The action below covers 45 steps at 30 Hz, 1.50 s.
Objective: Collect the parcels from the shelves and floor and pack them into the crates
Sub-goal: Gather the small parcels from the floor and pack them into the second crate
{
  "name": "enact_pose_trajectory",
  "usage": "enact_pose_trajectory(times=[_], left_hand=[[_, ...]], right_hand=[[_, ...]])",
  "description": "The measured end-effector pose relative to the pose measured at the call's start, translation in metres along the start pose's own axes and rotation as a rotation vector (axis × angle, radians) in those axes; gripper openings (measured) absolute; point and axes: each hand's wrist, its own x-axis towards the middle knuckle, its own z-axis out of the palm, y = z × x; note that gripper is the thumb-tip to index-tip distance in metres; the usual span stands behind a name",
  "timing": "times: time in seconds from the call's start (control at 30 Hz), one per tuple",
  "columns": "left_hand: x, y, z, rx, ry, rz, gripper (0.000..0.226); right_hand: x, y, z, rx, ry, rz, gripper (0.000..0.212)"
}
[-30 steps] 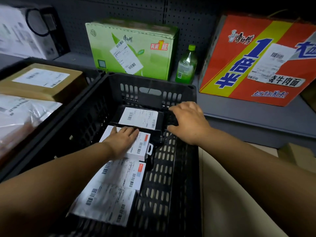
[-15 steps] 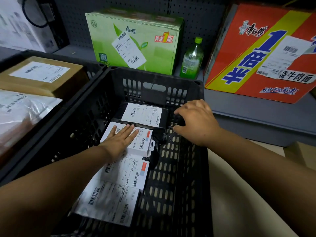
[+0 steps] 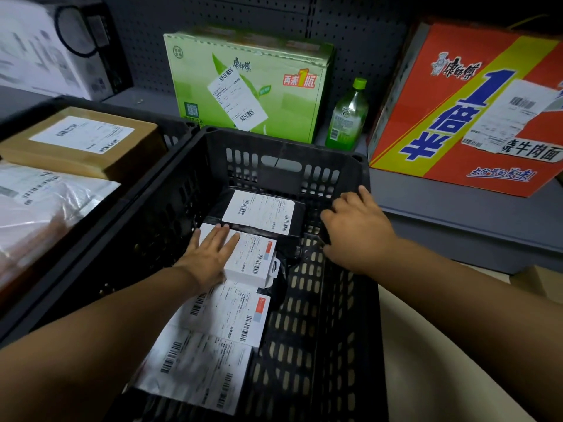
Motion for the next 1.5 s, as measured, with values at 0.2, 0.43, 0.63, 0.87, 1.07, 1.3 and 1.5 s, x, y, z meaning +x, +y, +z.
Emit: enact_pose_trajectory(times=[0.2, 0.43, 0.63, 0.87, 1.07, 1.3, 1.5], left_hand=[[0.003, -0.003, 0.003, -0.033, 0.004, 0.007, 0.091], [0.005, -0.006, 0.009, 0.03, 0.049, 0.015, 0.09], [0.007, -0.01, 0.014, 0.039, 0.069, 0.024, 0.089], [0.007, -0.008, 0.011, 0.042, 0.033, -0.007, 0.092], [0.002, 0.003, -0.003, 0.188, 0.002, -0.055, 0.087], [0.005, 0.023, -0.041, -0.167, -0.03, -0.089, 0.111], [0.018, 0.087, -0.122, -0.485, 0.559, -0.03, 0.071]], right_hand=[[0.049, -0.044, -0.003, -0.001, -0.323, 0.073, 0.073], [0.085, -0.08, 0.032, 0.385, -0.482, 0.302, 0.067], [0.092, -0.073, 0.051, 0.519, -0.393, 0.3, 0.07], [0.09, -0.066, 0.046, 0.578, -0.479, 0.271, 0.079], [0.074, -0.078, 0.035, 0.412, -0.454, 0.295, 0.087], [0.049, -0.049, -0.024, 0.299, 0.028, 0.091, 0.064], [-0.026, 0.039, -0.028, 0.225, 0.339, 0.057, 0.062]])
